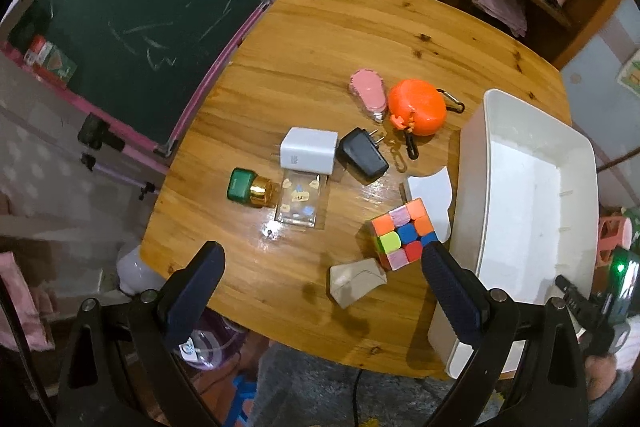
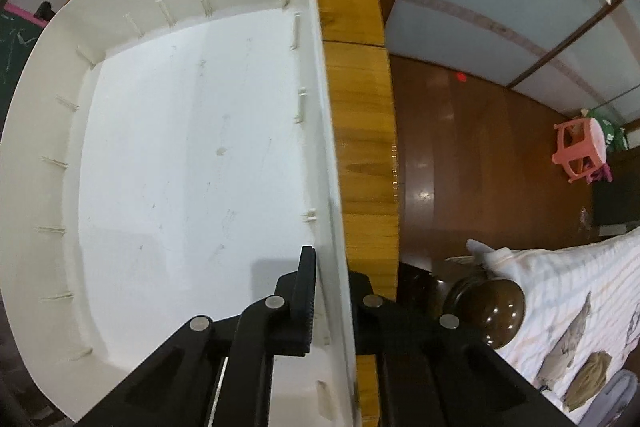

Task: Organize rigid objects
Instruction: 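Grip the white tray rim with the right tool while the left tool approaches the Rubik's cube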

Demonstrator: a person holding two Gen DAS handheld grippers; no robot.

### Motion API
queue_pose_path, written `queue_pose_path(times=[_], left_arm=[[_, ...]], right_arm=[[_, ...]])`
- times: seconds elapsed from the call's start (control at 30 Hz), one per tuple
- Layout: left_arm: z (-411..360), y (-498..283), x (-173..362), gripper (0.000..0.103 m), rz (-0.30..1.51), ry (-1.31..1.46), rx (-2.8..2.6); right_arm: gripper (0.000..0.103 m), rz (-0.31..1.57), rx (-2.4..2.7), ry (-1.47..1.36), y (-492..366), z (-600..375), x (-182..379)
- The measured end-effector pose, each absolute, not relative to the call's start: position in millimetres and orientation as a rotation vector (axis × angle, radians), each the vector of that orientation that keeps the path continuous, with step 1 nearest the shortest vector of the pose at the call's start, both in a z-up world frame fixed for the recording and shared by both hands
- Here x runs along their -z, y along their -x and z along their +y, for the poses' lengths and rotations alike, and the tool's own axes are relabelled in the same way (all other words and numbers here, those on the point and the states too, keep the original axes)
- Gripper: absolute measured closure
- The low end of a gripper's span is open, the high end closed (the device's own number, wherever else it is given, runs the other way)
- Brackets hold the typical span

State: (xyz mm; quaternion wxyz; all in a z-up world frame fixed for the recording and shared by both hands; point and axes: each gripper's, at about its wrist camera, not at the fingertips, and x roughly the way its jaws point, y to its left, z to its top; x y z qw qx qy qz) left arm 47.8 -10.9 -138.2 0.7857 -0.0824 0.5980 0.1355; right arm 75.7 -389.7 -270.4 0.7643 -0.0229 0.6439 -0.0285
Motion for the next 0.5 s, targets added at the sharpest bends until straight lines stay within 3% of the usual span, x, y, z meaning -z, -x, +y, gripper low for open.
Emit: queue_pose_path(times=[0.37, 0.5], left_arm=[[-36.3, -44.1, 139.2, 0.004, 1.129, 0.061, -0.174], [-45.3, -48.4, 149.4, 0.008, 1.167, 0.020, -0.117]], right_arm=[[0.099, 1.415, 0.081, -0.133, -69.0, -406.4, 271.2], [0.099, 1.415, 0.098, -0.146, -61.4, -404.8, 272.7]])
